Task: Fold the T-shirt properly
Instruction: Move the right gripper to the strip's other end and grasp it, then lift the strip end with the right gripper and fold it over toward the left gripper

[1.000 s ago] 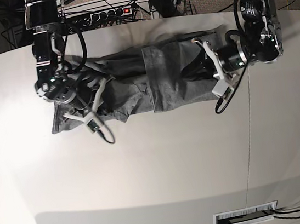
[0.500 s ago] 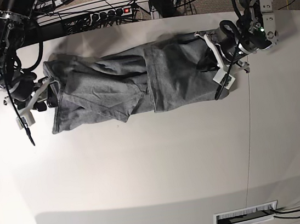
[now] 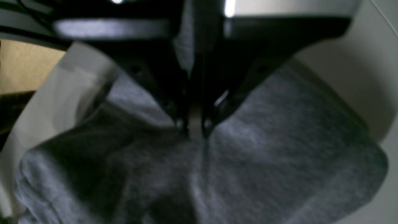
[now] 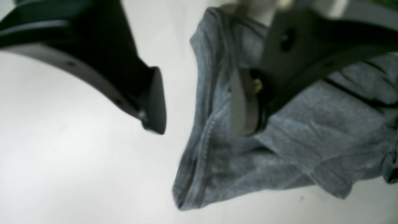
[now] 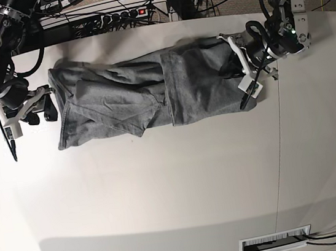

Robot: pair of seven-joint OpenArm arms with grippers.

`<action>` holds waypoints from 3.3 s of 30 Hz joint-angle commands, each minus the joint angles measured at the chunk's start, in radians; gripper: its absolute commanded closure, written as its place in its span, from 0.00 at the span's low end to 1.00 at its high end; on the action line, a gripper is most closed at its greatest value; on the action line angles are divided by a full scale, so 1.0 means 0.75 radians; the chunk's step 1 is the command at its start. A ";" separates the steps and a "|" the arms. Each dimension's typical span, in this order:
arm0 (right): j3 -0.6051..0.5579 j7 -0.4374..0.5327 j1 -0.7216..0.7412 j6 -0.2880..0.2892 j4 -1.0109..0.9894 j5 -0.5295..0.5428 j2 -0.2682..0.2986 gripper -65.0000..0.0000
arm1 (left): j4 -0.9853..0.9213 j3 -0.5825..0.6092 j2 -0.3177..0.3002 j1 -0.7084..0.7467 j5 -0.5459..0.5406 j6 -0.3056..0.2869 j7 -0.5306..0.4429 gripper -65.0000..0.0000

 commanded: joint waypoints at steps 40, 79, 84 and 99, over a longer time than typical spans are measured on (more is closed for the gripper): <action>-0.010 0.105 0.194 0.009 -0.499 0.075 0.016 0.33 | 0.020 -0.005 -0.010 0.074 -0.024 -0.036 -0.122 1.00; -0.250 -0.300 0.235 0.002 -0.569 0.248 0.024 1.00 | 0.020 -0.005 -0.010 0.075 -0.024 -0.036 -0.159 1.00; -0.062 -0.300 0.309 0.003 -0.559 0.323 0.024 1.00 | 0.020 -0.005 -0.005 0.074 -0.025 -0.036 -0.160 1.00; -0.247 -0.300 0.360 0.013 -0.162 0.652 -0.058 1.00 | 0.020 0.062 0.048 0.074 -0.024 -0.036 -0.169 1.00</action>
